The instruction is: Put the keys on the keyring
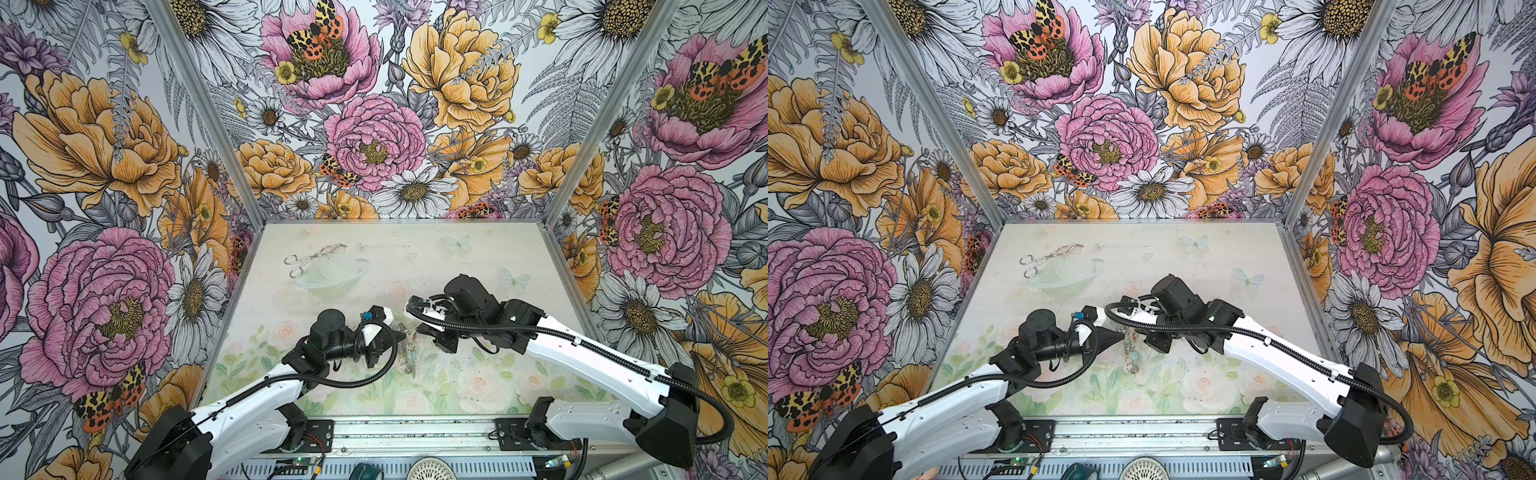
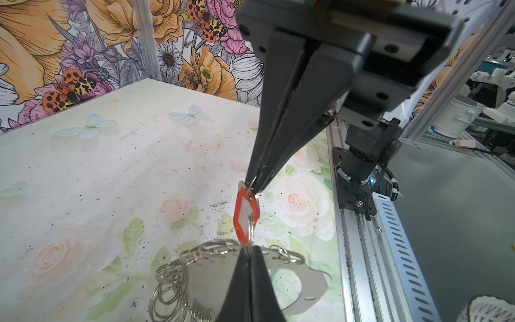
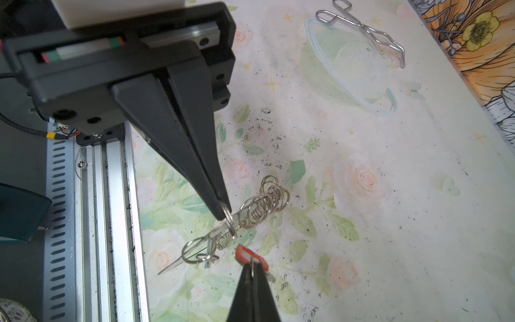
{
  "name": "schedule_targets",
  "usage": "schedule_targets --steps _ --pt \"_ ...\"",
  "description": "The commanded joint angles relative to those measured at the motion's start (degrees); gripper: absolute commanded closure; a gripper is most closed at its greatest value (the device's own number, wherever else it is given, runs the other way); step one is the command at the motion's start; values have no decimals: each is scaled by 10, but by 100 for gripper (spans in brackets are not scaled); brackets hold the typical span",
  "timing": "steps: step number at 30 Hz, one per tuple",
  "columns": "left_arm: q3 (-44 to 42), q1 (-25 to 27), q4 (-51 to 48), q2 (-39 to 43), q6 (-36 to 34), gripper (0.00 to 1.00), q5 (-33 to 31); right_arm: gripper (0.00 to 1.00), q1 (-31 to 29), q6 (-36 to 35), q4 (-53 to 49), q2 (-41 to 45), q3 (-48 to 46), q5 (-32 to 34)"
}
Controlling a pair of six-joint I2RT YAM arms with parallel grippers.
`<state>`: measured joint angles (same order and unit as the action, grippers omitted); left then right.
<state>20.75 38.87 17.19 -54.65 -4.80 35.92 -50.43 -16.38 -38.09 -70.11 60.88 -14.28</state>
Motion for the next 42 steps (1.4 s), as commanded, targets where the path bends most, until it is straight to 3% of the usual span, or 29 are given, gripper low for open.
schedule_targets --steps 1,12,42 --pt "17 -4 12 8 8 100 23 100 -8 -8 35 13 -14 -14" --pt "13 -8 13 10 10 100 24 100 -20 -4 48 43 -35 -11" --pt "13 -9 11 15 13 100 26 100 -52 -8 65 16 -48 55"
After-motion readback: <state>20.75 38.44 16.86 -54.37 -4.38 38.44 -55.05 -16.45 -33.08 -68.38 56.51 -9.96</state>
